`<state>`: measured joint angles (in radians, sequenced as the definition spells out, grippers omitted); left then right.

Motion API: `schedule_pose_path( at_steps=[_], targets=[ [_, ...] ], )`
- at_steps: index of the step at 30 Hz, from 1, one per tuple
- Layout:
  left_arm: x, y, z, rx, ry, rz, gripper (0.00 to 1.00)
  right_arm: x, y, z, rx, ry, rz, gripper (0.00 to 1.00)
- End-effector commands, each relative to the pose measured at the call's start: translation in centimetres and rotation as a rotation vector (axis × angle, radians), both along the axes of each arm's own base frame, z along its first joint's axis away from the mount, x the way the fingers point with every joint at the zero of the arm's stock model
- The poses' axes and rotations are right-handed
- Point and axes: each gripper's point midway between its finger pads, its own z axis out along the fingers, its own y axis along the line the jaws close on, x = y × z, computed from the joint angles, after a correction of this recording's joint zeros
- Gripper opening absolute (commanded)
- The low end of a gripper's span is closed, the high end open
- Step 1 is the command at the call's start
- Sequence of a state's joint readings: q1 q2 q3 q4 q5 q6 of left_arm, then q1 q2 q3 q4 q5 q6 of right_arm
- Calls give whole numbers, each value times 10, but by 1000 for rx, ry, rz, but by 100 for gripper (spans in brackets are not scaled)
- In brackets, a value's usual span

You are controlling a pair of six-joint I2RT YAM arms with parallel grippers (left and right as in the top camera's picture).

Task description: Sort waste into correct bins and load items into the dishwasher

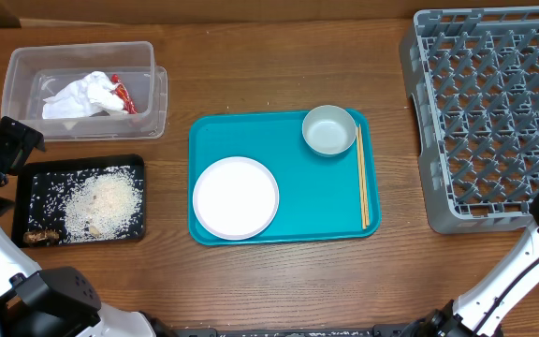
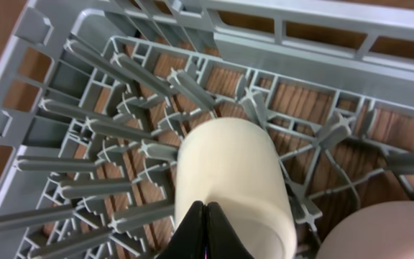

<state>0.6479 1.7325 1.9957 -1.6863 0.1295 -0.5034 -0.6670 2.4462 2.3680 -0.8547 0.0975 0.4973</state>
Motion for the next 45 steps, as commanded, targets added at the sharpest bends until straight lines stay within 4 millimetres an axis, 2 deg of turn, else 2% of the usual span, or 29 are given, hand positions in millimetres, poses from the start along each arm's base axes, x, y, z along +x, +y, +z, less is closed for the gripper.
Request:
schedule_pose_path(
  at_steps=[1,7,10,12,17,19,21,24,29,38,41,45],
  targets=[
    [0,-2,-1,1,6,10,100,1,-5,-15,1,14,-13,4],
    [0,-2,-1,1,6,10,100,3,-6,-44,23,43,-13,4],
    [0,-2,-1,1,6,11,100,5,-8,-46,15,39,-10,4],
    [0,-2,-1,1,6,11,100,7,-11,-31,-12,18,-9,4],
    [0,-2,-1,1,6,10,100,5,-13,40,-85,-65,-17,4],
    [0,-2,-1,1,6,11,100,0,-7,57,-91,-73,-15,4],
    [0,-2,-1,1,6,11,100,-5,-1,65,-83,-63,-13,4],
    [0,-2,-1,1,6,10,100,-13,5,58,-51,-22,-13,4],
    [0,-2,-1,1,6,11,100,-23,13,27,9,47,-18,4],
    [0,-2,-1,1,6,11,100,-22,12,-11,22,65,-17,4],
    [0,-2,-1,1,6,9,100,-18,9,-12,7,49,-18,4],
    [0,-2,-1,1,6,9,100,-9,2,-3,-31,2,-20,4]
  ],
)
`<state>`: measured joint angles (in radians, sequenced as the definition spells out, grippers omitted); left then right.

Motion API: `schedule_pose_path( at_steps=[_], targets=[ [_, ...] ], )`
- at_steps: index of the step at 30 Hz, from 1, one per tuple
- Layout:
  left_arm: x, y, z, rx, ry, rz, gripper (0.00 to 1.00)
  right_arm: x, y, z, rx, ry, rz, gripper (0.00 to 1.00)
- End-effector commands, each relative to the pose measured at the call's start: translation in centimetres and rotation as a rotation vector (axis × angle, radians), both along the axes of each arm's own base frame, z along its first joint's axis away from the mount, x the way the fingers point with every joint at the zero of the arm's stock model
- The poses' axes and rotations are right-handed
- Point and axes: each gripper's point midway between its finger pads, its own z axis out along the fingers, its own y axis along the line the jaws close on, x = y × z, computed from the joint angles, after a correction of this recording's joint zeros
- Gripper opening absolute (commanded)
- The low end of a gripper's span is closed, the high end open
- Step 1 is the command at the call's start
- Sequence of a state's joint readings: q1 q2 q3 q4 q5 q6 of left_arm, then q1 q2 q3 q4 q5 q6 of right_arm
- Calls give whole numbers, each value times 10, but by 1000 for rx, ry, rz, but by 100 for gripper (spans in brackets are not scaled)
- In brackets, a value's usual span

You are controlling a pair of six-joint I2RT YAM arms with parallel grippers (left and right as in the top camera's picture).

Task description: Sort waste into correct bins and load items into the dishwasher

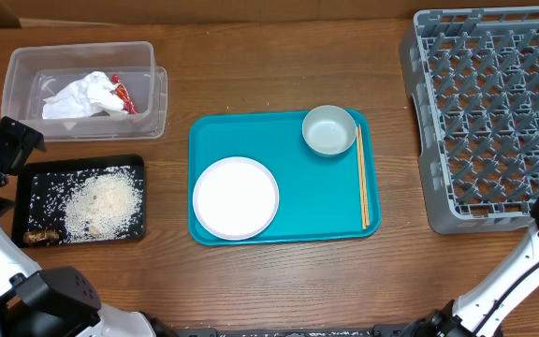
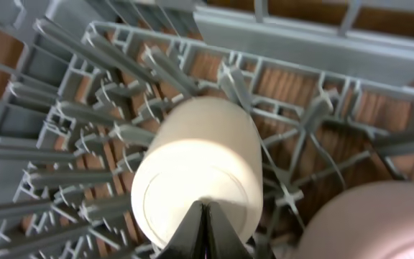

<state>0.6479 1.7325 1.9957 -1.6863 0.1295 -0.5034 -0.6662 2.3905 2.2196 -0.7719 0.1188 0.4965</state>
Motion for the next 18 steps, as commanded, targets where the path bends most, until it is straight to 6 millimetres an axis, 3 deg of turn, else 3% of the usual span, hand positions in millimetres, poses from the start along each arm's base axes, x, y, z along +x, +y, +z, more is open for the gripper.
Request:
schedule_pose_path(
  at_steps=[1,9,18],
  targets=[
    [0,-2,-1,1,6,9,100,2,-3,13,-34,-29,-7,4],
    [0,-2,-1,1,6,9,100,14,-12,21,-79,-89,-7,4],
    [0,-2,-1,1,6,9,100,17,-8,-8,-46,-78,12,5]
  ],
)
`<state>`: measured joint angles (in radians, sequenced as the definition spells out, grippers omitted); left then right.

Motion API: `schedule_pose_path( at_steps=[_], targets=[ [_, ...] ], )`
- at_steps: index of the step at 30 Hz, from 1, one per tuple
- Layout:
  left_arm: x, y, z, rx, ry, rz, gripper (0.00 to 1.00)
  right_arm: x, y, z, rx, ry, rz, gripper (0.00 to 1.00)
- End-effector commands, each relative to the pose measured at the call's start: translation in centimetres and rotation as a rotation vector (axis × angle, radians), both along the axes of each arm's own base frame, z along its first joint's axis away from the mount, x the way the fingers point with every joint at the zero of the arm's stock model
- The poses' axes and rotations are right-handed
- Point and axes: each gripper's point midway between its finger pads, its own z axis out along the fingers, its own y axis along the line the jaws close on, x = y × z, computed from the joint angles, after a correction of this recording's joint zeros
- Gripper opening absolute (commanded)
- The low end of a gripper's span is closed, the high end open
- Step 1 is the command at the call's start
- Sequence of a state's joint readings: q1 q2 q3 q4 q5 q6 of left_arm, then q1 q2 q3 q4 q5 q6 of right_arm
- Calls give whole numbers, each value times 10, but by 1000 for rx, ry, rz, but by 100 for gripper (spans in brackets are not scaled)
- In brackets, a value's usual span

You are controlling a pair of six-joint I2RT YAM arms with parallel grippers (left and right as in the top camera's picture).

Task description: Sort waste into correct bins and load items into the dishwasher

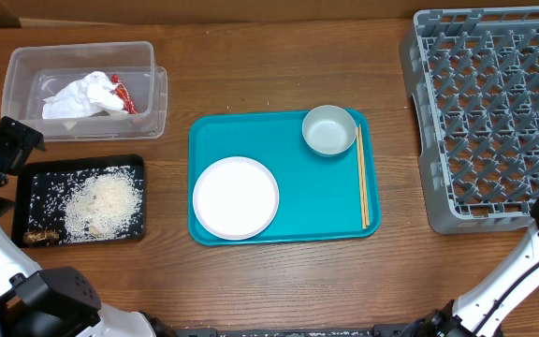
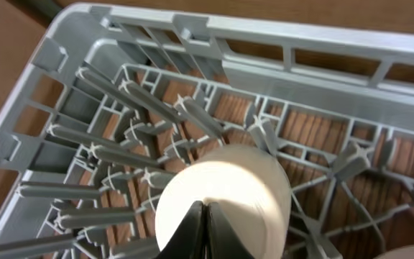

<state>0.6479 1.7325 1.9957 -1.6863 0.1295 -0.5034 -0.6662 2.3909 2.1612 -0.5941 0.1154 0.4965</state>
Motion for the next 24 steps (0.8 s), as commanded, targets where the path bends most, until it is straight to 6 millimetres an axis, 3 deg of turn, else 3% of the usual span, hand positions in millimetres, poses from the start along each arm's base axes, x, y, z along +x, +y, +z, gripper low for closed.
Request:
schedule_pose_path(
  at_steps=[1,8,11,13,14,17,19,22,24],
  targets=[
    [0,-2,-1,1,6,9,100,-1,5,-13,26,19,9,5],
    [0,-2,-1,1,6,9,100,2,2,0,-25,15,45,5],
    [0,-2,-1,1,6,9,100,1,2,32,-66,-4,62,5],
    [0,-2,-1,1,6,9,100,0,8,74,-93,-62,80,6],
    [0,-2,-1,1,6,9,100,1,12,86,-96,-80,91,6],
    [0,-2,-1,1,6,9,100,3,39,139,-87,-187,191,13],
    [0,-2,-1,1,6,9,100,4,67,175,-55,-273,301,18],
    [0,-2,-1,1,6,9,100,1,112,219,4,-382,472,36],
    [0,-2,-1,1,6,9,100,-6,149,241,81,-445,608,57]
  ],
)
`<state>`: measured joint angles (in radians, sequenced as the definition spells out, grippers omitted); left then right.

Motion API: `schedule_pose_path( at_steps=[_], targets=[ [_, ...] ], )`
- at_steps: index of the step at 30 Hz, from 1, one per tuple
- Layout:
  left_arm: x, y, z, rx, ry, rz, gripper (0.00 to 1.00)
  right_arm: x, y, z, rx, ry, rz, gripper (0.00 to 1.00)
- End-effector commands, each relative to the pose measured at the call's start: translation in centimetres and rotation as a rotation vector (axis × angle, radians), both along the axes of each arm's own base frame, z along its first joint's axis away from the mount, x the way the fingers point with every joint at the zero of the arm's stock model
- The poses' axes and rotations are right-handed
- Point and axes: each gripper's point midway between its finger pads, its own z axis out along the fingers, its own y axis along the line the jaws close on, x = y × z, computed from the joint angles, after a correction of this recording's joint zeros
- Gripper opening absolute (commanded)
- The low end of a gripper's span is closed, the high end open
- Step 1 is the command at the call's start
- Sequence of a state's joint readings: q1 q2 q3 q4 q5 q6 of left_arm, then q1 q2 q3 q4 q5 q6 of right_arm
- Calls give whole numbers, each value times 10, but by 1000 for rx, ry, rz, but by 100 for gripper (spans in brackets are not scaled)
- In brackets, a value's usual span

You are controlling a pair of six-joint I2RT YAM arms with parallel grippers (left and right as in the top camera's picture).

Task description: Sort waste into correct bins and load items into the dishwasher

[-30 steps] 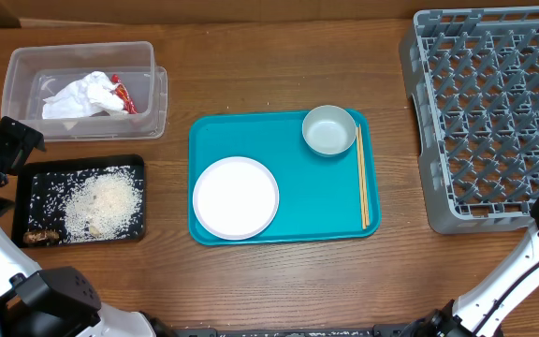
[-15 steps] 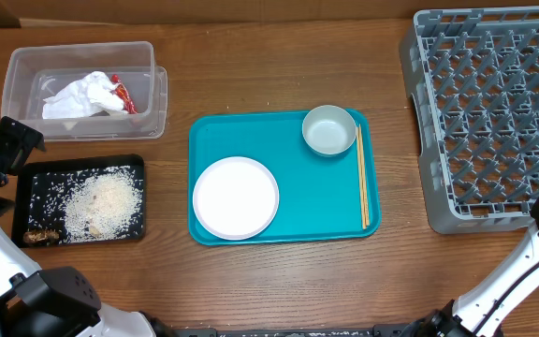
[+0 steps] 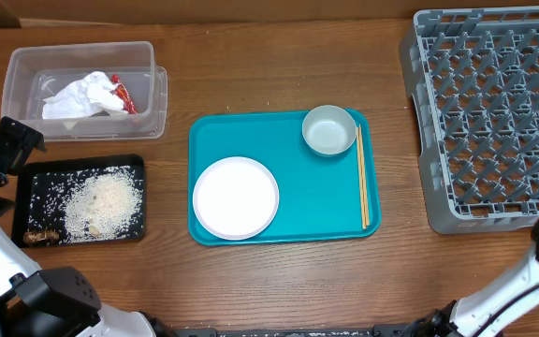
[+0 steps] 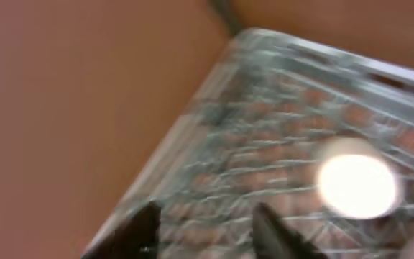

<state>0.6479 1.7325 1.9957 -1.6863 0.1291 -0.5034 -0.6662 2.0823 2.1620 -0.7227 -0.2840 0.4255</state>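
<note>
The right wrist view is blurred. My right gripper [image 4: 207, 219] is open and empty above the near corner of the grey dishwasher rack [image 4: 264, 144]. A cream cup [image 4: 358, 180] stands in the rack, apart from the fingers, to their right. On the teal tray [image 3: 298, 215] lie a white plate [image 3: 236, 197], a pale green bowl [image 3: 329, 129] and a pair of chopsticks [image 3: 362, 176]. My left arm [image 3: 3, 145] stays at the table's left edge, its fingers not clear. The right arm shows at the rack's front right corner.
A clear bin [image 3: 82, 89] at the back left holds crumpled tissue and a red wrapper. In front of it sits a black tray [image 3: 26, 178] with rice scraps. The rack [image 3: 489, 112] fills the right side of the wooden table.
My right gripper was shut on the cream cup among the rack's pins. Now it is open and drawn back, and the cup stays in the rack to its right.
My right gripper held the cream cup over the rack's pins beside a pinkish cup, shifting its angle between moments. Now the cup rests in the rack and the gripper is open. The tray's plate, bowl and chopsticks and my left arm have not moved.
</note>
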Motion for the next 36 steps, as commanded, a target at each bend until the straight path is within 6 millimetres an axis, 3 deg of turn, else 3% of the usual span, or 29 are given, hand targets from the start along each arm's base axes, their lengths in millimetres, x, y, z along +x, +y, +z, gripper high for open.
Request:
schedule_pose_path(
  at_steps=[1,3,4,6,10,17,20,23,29,32,36],
  targets=[
    [0,-2,-1,1,6,9,100,-8,80,84,76,-198,325,73],
    [0,-2,-1,1,6,9,100,-18,116,94,176,-228,471,100],
    [0,-2,-1,1,6,9,100,-25,139,97,256,-236,558,100],
    [0,-2,-1,1,6,9,100,-32,164,95,346,-232,654,100],
    [0,-2,-1,1,6,9,100,-43,224,68,382,-123,824,100],
    [0,-2,-1,1,6,9,100,-47,326,-41,101,438,863,100],
    [0,-2,-1,1,6,9,100,-47,387,-74,-33,552,944,100],
    [0,-2,-1,1,6,9,100,-43,434,-103,-147,619,924,100],
    [0,-2,-1,1,6,9,100,-44,498,-162,-274,724,839,100],
    [0,-2,-1,1,6,9,100,-48,512,-191,-288,780,776,88],
    [0,-2,-1,1,6,9,100,-50,522,-226,-302,835,764,79]
  ],
)
